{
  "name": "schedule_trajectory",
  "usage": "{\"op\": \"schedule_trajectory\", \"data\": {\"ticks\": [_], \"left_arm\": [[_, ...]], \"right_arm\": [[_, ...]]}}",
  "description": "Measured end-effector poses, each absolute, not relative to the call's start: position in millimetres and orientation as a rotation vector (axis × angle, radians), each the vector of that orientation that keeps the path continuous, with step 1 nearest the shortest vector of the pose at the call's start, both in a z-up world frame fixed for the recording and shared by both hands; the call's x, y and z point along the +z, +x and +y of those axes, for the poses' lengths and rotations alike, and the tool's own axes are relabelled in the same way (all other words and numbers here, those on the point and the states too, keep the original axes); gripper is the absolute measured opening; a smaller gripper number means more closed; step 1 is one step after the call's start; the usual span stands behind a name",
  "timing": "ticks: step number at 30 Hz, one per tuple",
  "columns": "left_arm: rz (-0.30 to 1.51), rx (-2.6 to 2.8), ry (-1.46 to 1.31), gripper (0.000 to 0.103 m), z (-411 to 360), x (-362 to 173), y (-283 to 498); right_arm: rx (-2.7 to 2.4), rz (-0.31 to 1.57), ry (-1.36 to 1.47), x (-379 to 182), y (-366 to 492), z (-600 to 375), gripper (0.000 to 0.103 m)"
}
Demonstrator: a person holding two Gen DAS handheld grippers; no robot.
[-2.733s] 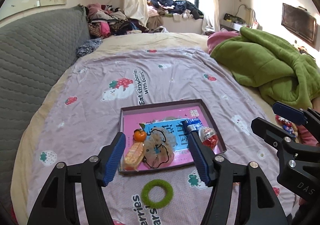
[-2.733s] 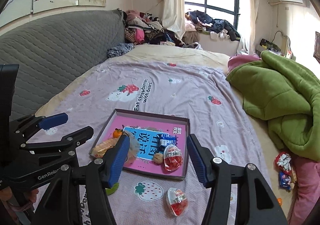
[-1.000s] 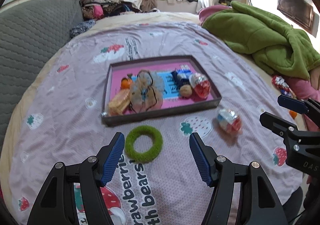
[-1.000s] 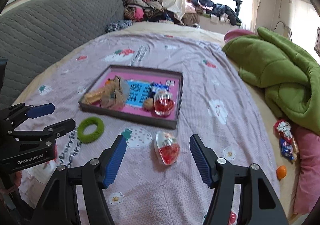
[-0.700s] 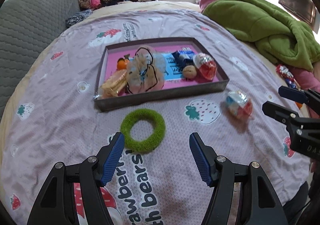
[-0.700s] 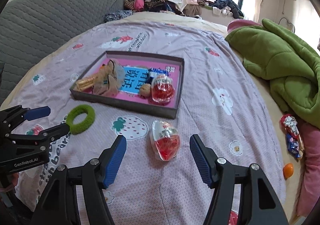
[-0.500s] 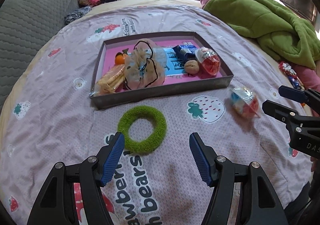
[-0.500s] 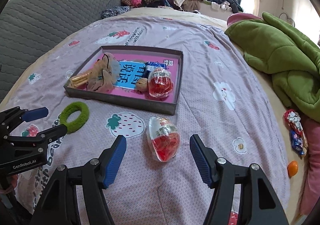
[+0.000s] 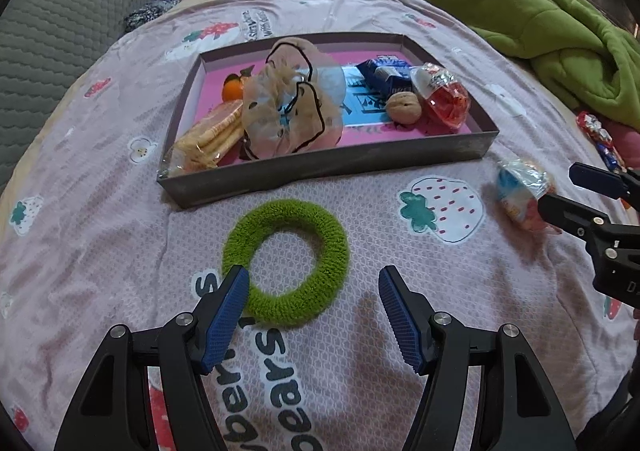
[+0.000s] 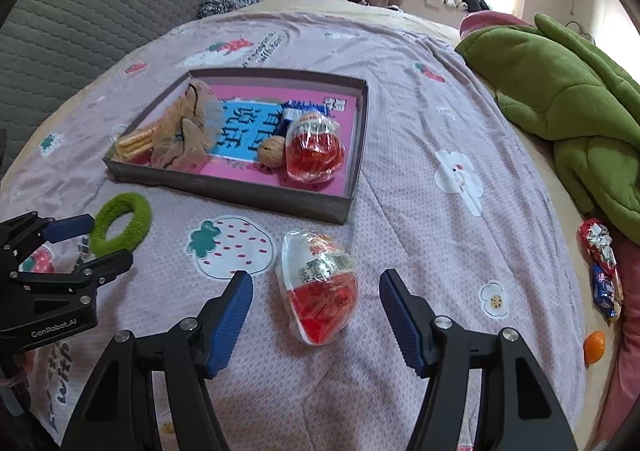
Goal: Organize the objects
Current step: 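Move the left gripper to the green ring while the right approaches the other candy egg, then close the left gripper on the green ring while the right grasps the candy egg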
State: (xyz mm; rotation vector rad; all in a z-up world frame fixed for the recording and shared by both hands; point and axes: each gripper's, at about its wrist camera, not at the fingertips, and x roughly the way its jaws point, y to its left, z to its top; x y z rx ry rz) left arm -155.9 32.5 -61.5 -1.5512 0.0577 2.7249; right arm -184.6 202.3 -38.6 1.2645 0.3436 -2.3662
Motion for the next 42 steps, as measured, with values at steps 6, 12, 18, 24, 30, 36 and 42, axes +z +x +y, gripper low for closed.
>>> {"op": "schedule_trajectory", "data": {"ticks": [6, 12, 18, 24, 30, 36, 42], "left_arm": [[0.055, 2.705, -1.557, 0.069, 34, -71, -165], [0.044, 2.697, -1.574, 0.069, 36, -79, -174], [0.023, 2.697, -1.573, 0.058, 39, -84, -179], [0.003, 2.709, -1.571, 0.025, 39, -85, -180], [0.022, 2.729, -1.553, 0.013, 39, -78, -172], [0.01, 2.77, -1.524, 0.013, 31, -60, -161], [0.014, 2.815, -1.46, 0.013, 28, -34, -150]], "right_arm": [[-2.362, 0.355, 1.303, -55, -197, 198, 0.066], [-2.366, 0.337, 1.319, -68, -206, 197, 0.065], [-2.353, 0.329, 1.354, -79, -211, 193, 0.054], [-2.35, 0.328, 1.336, -78, -205, 189, 0.053], [-2.318, 0.312, 1.311, -69, -193, 181, 0.053], [-2.301, 0.265, 1.248, -45, -179, 172, 0.053], [-2.309, 0.261, 1.18, -17, -164, 160, 0.053]]}}
